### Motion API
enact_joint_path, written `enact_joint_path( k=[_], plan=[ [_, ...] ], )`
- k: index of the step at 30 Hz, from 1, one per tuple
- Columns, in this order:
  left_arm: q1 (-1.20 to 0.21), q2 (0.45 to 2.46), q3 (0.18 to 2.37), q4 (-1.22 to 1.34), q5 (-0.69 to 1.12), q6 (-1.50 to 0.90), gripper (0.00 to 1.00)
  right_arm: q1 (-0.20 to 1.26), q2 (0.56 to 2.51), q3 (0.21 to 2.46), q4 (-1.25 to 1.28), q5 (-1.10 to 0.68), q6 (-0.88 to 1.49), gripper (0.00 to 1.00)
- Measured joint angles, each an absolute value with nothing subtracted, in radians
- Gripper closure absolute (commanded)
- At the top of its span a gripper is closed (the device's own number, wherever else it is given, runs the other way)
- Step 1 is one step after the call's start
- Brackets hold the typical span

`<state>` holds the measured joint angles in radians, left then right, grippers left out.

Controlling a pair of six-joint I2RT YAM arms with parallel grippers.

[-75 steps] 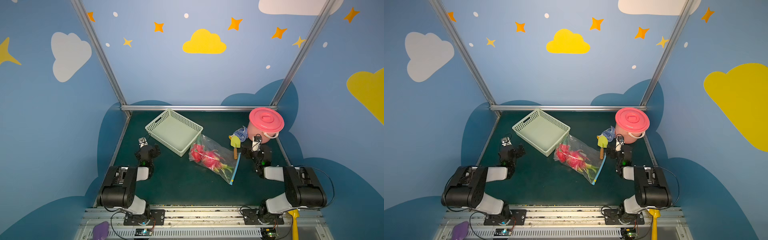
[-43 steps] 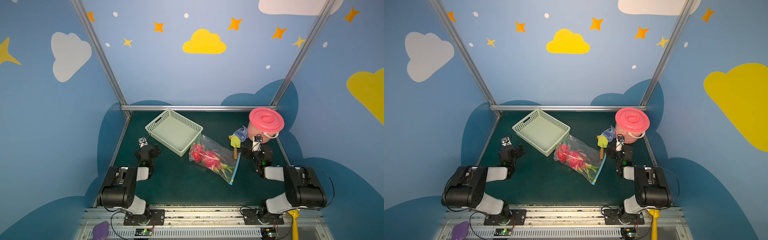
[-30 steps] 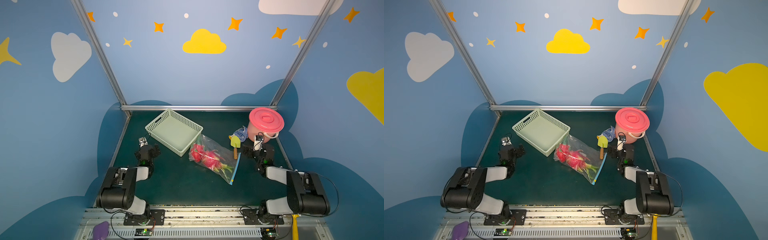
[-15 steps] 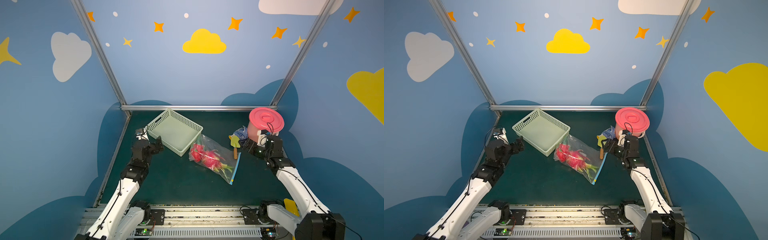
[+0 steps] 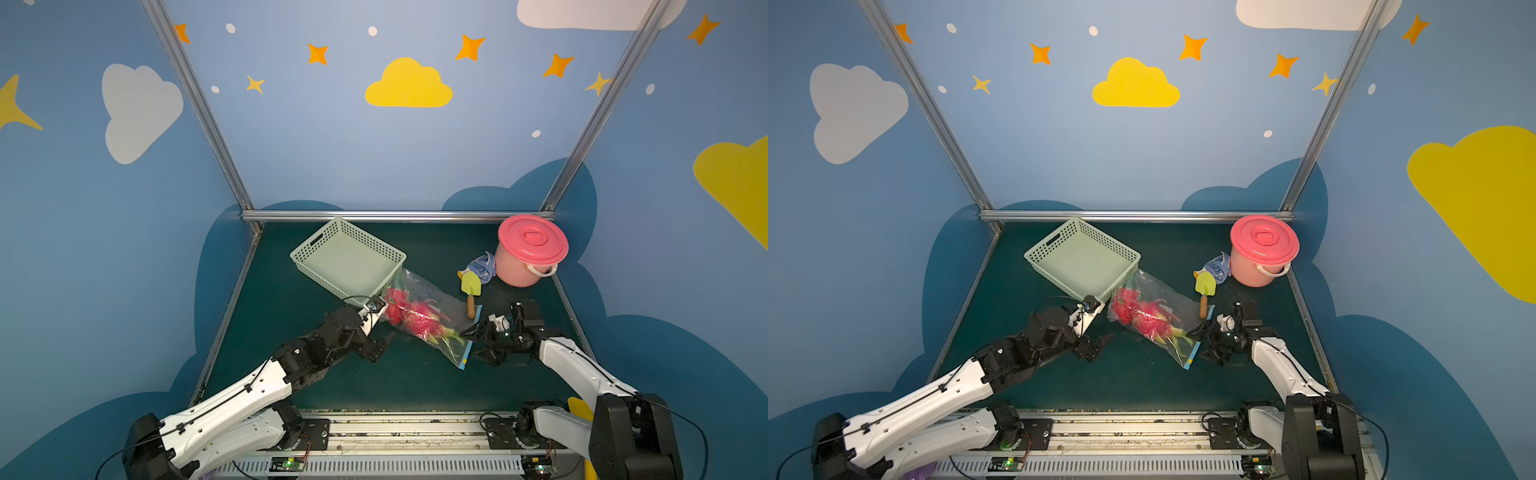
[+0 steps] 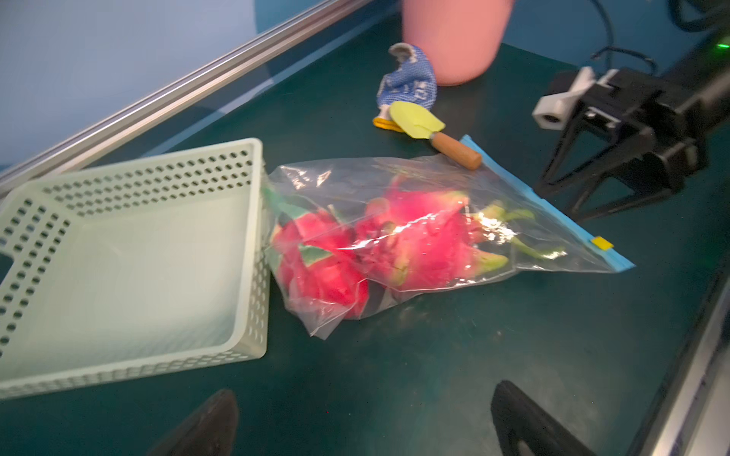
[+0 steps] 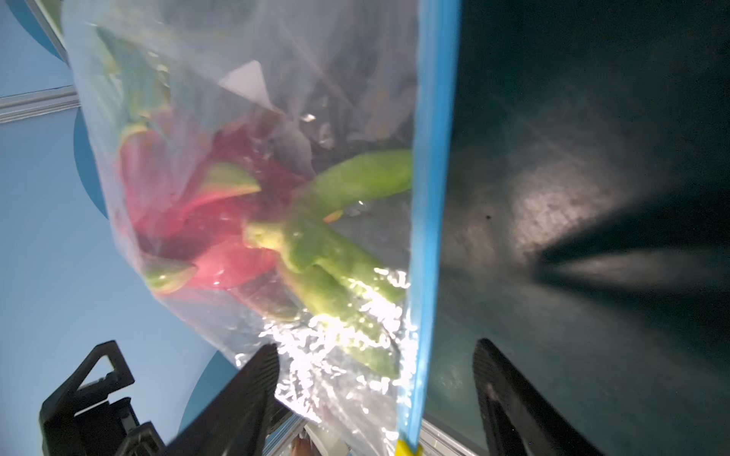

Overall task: Open the zip-top bag and take out the dragon fruit
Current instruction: Pick up the zipper food storage bag at the center of the board.

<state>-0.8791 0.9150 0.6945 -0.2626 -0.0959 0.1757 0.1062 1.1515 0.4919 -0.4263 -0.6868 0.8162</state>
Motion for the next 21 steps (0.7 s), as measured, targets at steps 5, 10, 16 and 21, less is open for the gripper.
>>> enact_joint_path(
  k=[5,10,16,21],
  plan=[
    [-0.929,0.955,0.717,-0.237,-0.093,0.24,0.05,0.088,1.172,0.474,-0.351,-0.713,0.834,0.44],
    [-0.982,1.016,0.731,-0.213,-0.09,0.279,0.1,0.03,1.208,0.415,-0.248,-0.734,0.836,0.61],
    [-1.023,1.071,0.748,-0.212,-0.084,0.3,0.11,0.008,1.243,0.406,-0.158,-0.757,0.838,0.8],
    [-1.035,1.081,0.752,-0.205,-0.071,0.313,0.15,0.008,1.22,0.408,-0.133,-0.769,0.852,0.91]
  ],
)
